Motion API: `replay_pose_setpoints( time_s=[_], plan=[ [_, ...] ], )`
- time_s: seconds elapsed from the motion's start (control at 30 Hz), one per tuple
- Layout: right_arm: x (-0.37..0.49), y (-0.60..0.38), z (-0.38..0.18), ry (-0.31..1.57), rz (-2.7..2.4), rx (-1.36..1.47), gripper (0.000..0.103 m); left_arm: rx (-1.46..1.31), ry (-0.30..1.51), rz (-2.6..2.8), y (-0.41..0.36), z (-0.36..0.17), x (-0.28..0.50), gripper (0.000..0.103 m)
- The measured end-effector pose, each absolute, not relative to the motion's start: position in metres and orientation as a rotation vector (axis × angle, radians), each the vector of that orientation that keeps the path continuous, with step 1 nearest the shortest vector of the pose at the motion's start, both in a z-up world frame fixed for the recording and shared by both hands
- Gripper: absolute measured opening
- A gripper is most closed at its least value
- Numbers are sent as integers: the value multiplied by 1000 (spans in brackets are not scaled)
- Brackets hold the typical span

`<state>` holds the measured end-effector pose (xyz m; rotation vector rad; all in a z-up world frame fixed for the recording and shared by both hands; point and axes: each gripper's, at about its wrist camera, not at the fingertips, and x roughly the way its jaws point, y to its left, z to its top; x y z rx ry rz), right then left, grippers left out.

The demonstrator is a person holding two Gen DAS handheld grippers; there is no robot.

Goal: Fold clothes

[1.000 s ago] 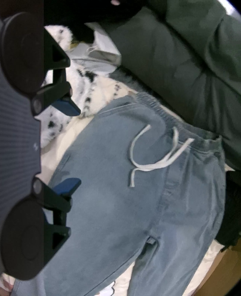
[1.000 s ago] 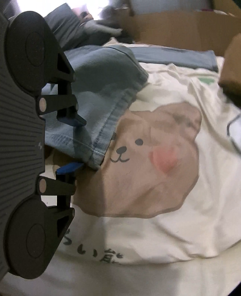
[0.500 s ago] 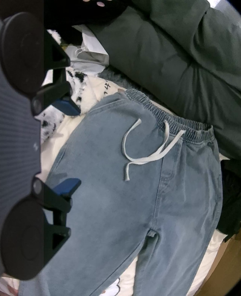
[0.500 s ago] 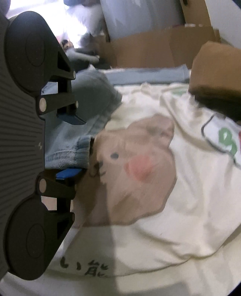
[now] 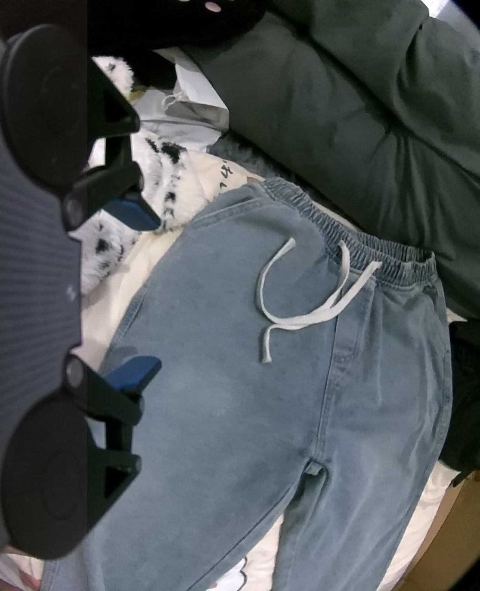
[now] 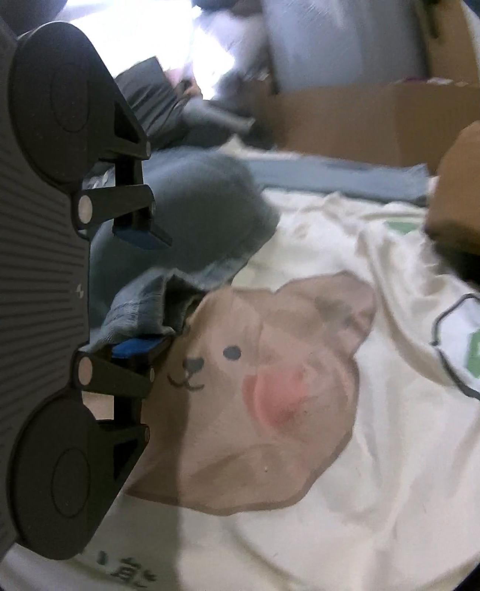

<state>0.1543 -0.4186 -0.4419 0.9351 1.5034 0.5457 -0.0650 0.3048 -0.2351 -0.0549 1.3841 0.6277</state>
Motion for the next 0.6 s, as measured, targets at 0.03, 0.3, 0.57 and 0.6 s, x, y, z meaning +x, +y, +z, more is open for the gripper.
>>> replay_pose_setpoints(
  time_s=[0.03,0.3,0.57,0.6],
  plan=[
    [156,-414,-444,1524,552,899,50,-52,1383,627,305,-234,-66,77],
    [148,-420,-415,1544,500,764,11,-74,1383,652,313,-237,-74,78],
    [99,-461,-378,1551,360,715,11,-84,1400,640,309,-250,-78,78],
    [93,-466,-378,1558,344,713,11,-85,1401,638,308,-251,-77,78]
  ],
)
